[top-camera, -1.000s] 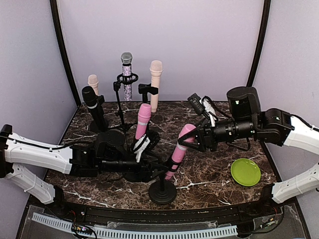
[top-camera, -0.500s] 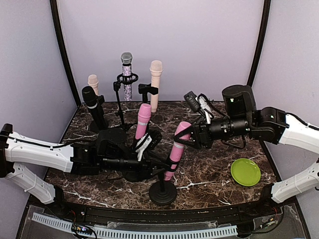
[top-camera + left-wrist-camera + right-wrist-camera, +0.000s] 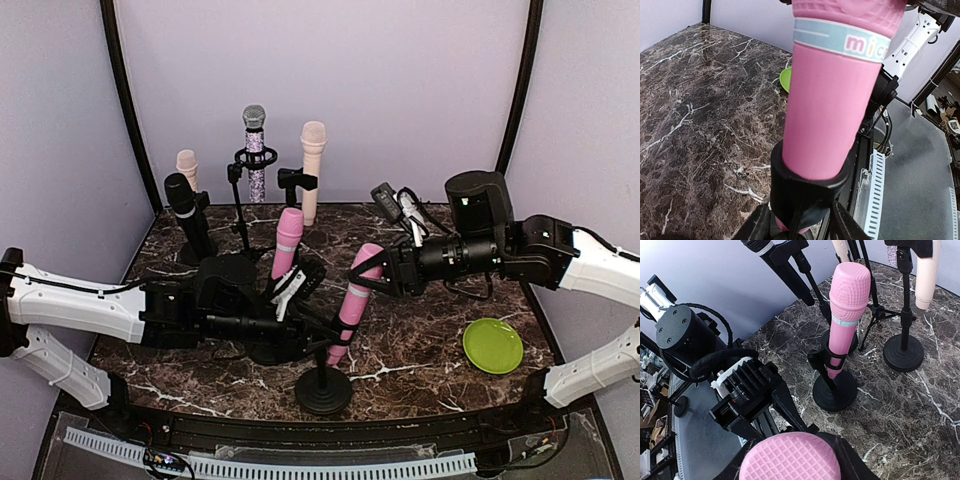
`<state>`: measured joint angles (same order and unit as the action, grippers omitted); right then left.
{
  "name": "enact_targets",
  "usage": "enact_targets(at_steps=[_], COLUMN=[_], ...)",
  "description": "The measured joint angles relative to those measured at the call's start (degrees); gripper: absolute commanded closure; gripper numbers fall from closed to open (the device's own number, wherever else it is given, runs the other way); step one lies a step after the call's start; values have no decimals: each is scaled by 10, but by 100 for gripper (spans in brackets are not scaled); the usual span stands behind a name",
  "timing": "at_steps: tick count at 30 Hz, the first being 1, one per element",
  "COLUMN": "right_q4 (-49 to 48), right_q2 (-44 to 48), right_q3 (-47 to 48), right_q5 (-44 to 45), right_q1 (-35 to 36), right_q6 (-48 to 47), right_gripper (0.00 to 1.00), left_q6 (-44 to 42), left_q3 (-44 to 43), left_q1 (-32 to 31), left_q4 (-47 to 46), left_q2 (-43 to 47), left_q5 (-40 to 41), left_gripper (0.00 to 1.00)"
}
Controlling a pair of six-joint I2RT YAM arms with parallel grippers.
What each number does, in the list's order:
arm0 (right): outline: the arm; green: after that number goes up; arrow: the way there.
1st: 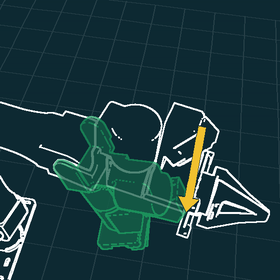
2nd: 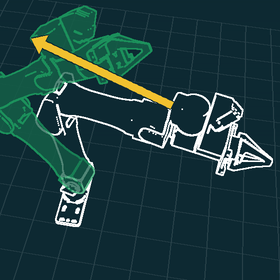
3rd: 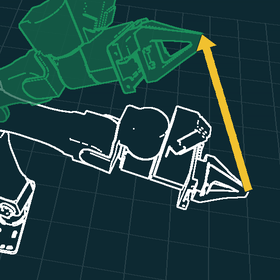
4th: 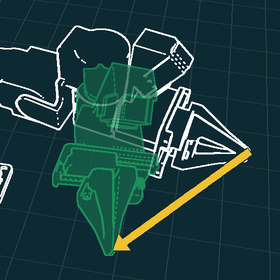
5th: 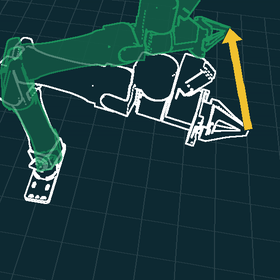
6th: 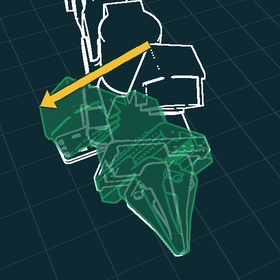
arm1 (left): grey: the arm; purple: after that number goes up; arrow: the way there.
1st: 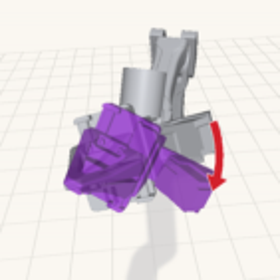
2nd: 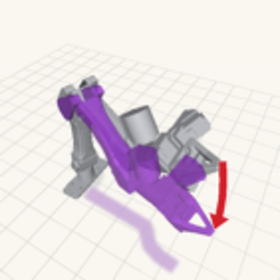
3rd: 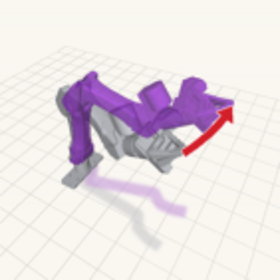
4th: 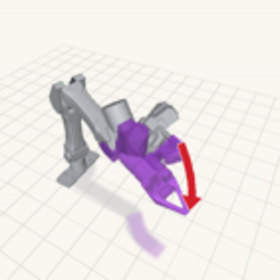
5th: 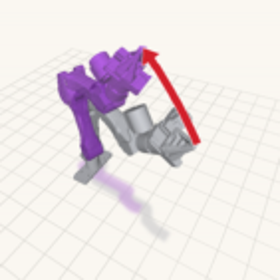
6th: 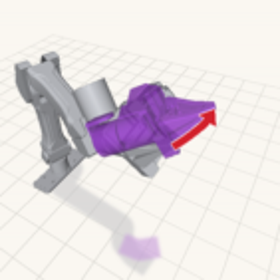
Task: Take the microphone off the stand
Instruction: Pass from the right arm to the left
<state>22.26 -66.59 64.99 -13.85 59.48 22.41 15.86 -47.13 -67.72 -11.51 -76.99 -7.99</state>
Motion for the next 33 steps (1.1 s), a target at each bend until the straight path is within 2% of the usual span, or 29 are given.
enact_targets(at_steps=[9,12,18,24,30,33], right_q4=[2,3,5,10,11,12], right_q2=[0,0,1,4,5,7], right_q3=[0,0,0,0,0,0], right_q5=[6,6,6,8,11,10], right_q1=[0,0,1,1,1,1], right_q6=[20,24,31,32,33,33], right_gripper=[68,68,68,68,68,63], left_q6=[8,6,2,-1,-3,-7], left_q3=[-34,-43,-43,-39,-33,-33], left_q1=[-3,-4,-5,-7,-8,-8], left_q4=[66,85,99,99,105,109], left_q2=[1,1,0,2,7,8], left_q5=[2,8,20,30,27,24], left_gripper=[56,46,42,53,69,79])
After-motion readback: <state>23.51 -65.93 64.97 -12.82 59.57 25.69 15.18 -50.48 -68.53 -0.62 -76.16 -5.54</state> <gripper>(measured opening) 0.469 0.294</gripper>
